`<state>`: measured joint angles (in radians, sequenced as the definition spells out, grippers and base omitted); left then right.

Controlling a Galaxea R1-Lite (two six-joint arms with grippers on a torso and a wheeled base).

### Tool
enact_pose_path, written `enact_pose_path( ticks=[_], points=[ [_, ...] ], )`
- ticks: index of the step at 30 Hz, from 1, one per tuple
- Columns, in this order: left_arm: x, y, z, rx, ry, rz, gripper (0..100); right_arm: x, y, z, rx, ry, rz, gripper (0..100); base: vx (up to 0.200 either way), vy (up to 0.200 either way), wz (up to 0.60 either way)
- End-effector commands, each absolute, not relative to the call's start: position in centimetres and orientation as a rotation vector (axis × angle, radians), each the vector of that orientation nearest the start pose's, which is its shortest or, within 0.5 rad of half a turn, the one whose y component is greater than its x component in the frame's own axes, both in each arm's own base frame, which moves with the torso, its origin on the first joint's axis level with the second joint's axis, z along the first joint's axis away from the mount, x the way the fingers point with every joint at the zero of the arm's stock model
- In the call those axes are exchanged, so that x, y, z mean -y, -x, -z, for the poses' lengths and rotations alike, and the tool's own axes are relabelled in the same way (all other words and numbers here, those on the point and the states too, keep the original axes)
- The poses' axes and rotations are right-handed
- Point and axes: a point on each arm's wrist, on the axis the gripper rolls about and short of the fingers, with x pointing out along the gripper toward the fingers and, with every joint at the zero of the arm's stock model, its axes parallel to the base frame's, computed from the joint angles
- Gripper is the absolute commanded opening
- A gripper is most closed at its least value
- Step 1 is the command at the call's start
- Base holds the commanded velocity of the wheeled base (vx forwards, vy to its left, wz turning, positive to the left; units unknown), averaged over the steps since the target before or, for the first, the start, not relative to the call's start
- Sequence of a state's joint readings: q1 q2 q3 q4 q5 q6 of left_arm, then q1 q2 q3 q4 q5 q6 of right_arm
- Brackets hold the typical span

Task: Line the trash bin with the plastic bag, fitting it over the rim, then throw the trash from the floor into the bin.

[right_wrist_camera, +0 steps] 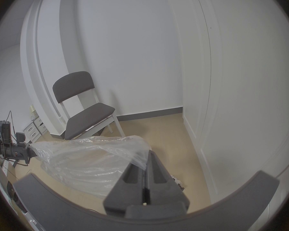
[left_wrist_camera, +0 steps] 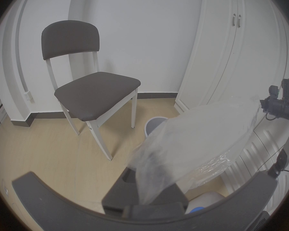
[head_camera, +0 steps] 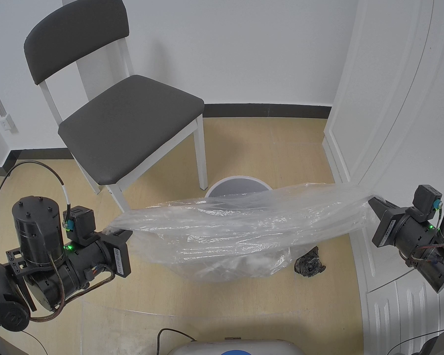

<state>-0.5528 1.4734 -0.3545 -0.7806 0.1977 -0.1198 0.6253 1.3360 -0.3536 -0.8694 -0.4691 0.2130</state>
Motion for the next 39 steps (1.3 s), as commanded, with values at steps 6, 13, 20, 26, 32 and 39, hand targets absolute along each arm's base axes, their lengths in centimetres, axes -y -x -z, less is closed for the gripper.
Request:
enact_pose_path(
  ticks=[6, 13, 20, 26, 32, 39],
  points=[
    [10.3, -18.0, -13.6, -0.345, -0.053, 0.330, 0, -10.2, -15.8, -17.8, -0.109, -0.148, -0.148, 0, 0.000, 0.000, 0.00],
    [10.0, -17.9, -13.8, -0.338, -0.046, 0.335, 0, -9.9, -15.8, -17.5, -0.114, -0.137, -0.134, 0, 0.000, 0.000, 0.00],
    [9.8, -17.6, -14.0, -0.328, -0.040, 0.354, 0, -9.7, -15.8, -17.3, -0.119, -0.120, -0.128, 0, 0.000, 0.000, 0.00],
    [9.5, -17.5, -14.4, -0.315, -0.031, 0.344, 0, -9.7, -15.8, -17.3, -0.121, -0.119, -0.127, 0, 0.000, 0.000, 0.00],
    [9.3, -17.5, -14.5, -0.311, -0.023, 0.358, 0, -9.7, -15.8, -17.3, -0.122, -0.119, -0.126, 0, 0.000, 0.000, 0.00],
    [9.1, -17.6, -14.5, -0.309, -0.020, 0.359, 0, -9.3, -16.1, -17.2, -0.125, -0.109, -0.118, 0, 0.000, 0.000, 0.00]
  ],
)
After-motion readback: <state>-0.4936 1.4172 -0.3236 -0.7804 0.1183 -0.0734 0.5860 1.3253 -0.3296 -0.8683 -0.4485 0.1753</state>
